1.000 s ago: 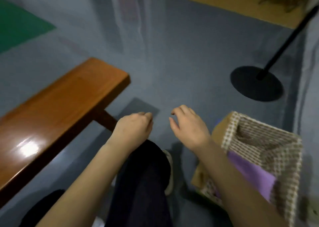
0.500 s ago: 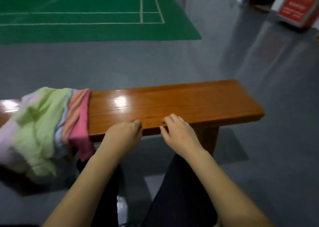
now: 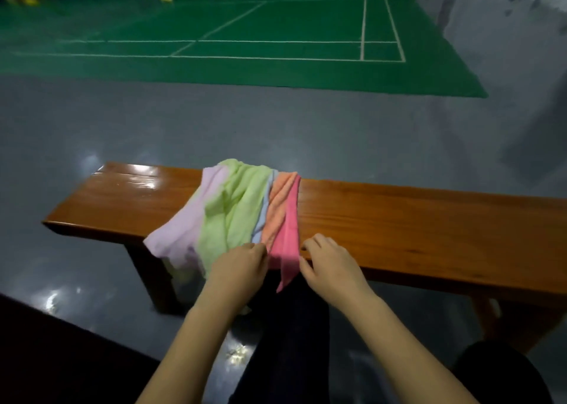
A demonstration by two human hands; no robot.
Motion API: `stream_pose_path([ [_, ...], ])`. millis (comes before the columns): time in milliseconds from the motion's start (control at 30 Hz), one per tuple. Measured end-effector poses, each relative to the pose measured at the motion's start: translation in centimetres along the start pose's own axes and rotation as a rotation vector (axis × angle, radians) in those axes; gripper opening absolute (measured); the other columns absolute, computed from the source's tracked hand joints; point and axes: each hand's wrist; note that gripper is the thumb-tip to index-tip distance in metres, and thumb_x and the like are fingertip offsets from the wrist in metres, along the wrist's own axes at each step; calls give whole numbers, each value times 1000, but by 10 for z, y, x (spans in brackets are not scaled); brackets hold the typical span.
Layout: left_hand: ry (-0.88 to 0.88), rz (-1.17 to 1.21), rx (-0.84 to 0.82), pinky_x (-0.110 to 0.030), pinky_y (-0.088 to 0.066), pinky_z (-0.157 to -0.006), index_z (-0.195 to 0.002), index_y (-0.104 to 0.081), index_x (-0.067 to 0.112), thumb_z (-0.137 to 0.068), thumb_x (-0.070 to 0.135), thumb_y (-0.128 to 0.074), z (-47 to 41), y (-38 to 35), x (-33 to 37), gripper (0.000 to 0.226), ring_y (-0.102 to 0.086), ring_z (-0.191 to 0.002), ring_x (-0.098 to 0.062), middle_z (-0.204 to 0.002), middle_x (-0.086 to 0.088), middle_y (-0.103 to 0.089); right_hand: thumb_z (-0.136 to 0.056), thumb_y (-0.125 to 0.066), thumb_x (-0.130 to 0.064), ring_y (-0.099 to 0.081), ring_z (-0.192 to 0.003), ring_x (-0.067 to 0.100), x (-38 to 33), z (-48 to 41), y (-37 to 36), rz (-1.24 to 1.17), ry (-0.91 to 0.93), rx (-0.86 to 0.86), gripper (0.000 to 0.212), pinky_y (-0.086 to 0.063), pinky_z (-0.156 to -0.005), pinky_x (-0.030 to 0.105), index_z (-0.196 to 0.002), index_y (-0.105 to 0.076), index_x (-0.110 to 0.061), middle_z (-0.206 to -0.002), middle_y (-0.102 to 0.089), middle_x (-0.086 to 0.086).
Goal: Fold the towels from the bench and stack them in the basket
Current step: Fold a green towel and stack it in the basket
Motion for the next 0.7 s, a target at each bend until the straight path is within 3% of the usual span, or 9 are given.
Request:
stream_pose_path([
  [267, 113, 107, 59, -38, -49, -76, -107, -56, 19, -97, 32, -41, -32, -1, -72, 23, -60, -95, -24, -108, -1, -60, -99, -38, -29, -48, -110, 24, -39, -78, -21, 9, 29, -38, 28, -36, -87, 34, -116, -53, -13, -117, -53, 5],
  [400, 181, 192, 231, -40, -48, -76, -116, -56, 12, -95, 24, -49, -59, 8, -93, 25, -55, -102, -29, -122, -6, -51, -98, -41, -27, -48, -112, 24, -51, -127, -30, -83, 9, -29, 28, -38, -89, 35, -116, -54, -10, -119, -53, 7],
  [500, 300, 243, 360, -40, -48, -76, -127, -48, 10, -94, 23, -51, -82, 10, -102, 36, -51, -107, -29, -129, -9, -46, -98, -45, -25, -51, -113, 24, -56, -163, -39, -279, -101, -2, 32, -38, -92, 34, -124, -53, -8, -124, -53, 8],
  [567, 385, 263, 320, -40, -45, -79, -132, -40, 9, -96, 30, -47, -99, 3, -107, 42, -50, -109, -30, -127, -11, -47, -96, -50, -31, -51, -115, 28, -56, -181, -51, -338, -220, -20, 40, -39, -92, 34, -127, -50, -5, -127, -52, 12],
  [633, 466, 213, 146, -37, -43, -77, -132, -36, 11, -99, 39, -38, -112, -8, -108, 44, -54, -107, -30, -121, -10, -53, -91, -56, -39, -50, -114, 33, -56, -192, -66, -314, -339, -60, 50, -40, -90, 36, -125, -49, -2, -125, -50, 15],
  [700, 441, 70, 50, -34, -40, -72, -122, -43, 13, -100, 42, -31, -118, -22, -104, 39, -56, -104, -29, -116, -8, -55, -88, -61, -39, -49, -112, 35, -57, -198, -76, -305, -410, -62, 53, -41, -89, 37, -124, -48, -2, -125, -46, 16],
])
Point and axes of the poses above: each hand's wrist, its own z-axis away from the middle knuckle, its own y-axis out of the back of the hand, x = y × z
